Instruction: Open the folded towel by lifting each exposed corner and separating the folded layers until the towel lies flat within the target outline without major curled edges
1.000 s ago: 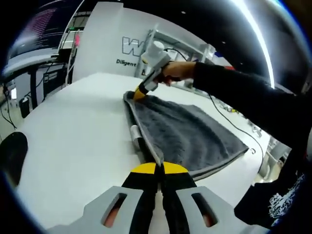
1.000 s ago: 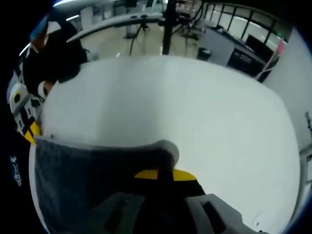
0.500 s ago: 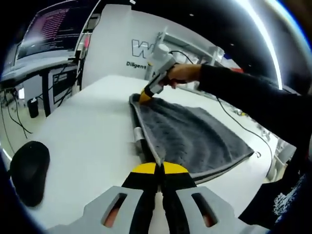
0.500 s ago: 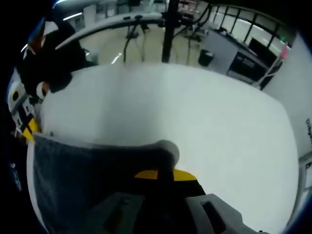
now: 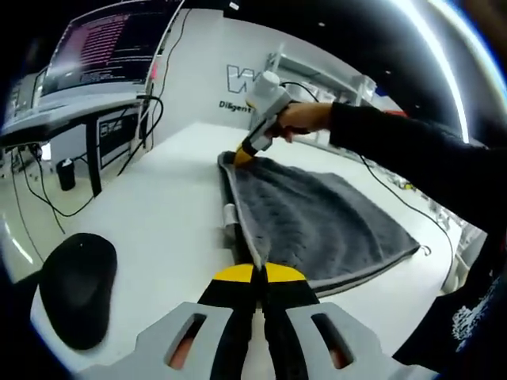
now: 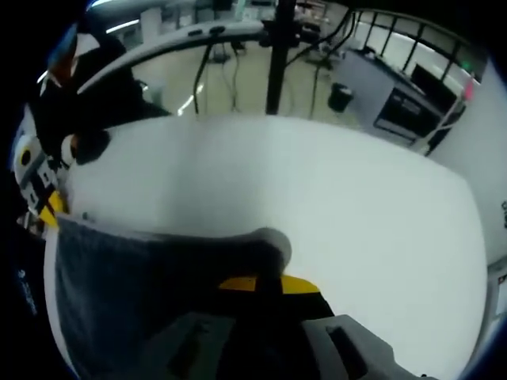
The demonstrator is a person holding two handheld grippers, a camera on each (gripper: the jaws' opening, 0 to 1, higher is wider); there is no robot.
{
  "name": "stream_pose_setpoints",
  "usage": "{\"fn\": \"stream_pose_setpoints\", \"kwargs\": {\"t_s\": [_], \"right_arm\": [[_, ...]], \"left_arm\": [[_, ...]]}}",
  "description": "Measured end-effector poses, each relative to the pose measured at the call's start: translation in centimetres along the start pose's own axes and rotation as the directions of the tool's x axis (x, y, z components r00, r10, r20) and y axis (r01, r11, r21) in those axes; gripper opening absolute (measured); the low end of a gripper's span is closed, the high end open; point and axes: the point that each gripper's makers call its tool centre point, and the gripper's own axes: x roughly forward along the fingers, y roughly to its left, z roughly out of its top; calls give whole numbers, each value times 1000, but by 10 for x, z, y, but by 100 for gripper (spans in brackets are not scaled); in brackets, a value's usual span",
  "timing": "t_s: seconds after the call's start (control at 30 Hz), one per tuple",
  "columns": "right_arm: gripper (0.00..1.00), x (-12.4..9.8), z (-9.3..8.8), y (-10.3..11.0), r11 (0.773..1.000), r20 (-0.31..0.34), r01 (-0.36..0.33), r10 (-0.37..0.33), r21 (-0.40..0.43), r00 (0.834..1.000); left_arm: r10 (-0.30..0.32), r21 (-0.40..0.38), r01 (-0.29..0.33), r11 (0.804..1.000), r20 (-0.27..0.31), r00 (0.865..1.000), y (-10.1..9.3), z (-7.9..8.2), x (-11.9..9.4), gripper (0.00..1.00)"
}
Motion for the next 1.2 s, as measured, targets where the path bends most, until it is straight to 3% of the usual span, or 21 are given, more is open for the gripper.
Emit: {"fn": "stream_pose_setpoints", "kwargs": {"t_s": [0.37, 0.87, 0.97, 1.03, 1.1, 1.2], "right_arm": [[2, 14, 26, -6, 1000, 33, 13, -14, 11, 999], [5, 19, 41, -7, 999, 6, 25, -25, -22, 1000], [20, 11, 47, -12, 990, 39, 53, -48, -130, 998], [46, 4, 56, -13, 969, 79, 69, -52, -237, 996], [71, -2, 63, -20, 951, 101, 116, -91, -286, 991], [94, -5, 69, -21, 953, 103, 125, -100, -276, 990]], "left_arm": [[63, 0, -63, 998, 17, 998, 28, 17, -11, 0], [105, 61, -104, 993, -15, 994, 44, 14, -12, 0], [98, 56, -97, 994, -14, 995, 43, 13, -12, 0], [96, 56, -95, 994, -10, 995, 42, 14, -12, 0], [93, 54, -93, 994, 1, 996, 41, 16, -12, 0], [88, 47, -89, 995, 17, 996, 40, 20, -13, 0]]}}
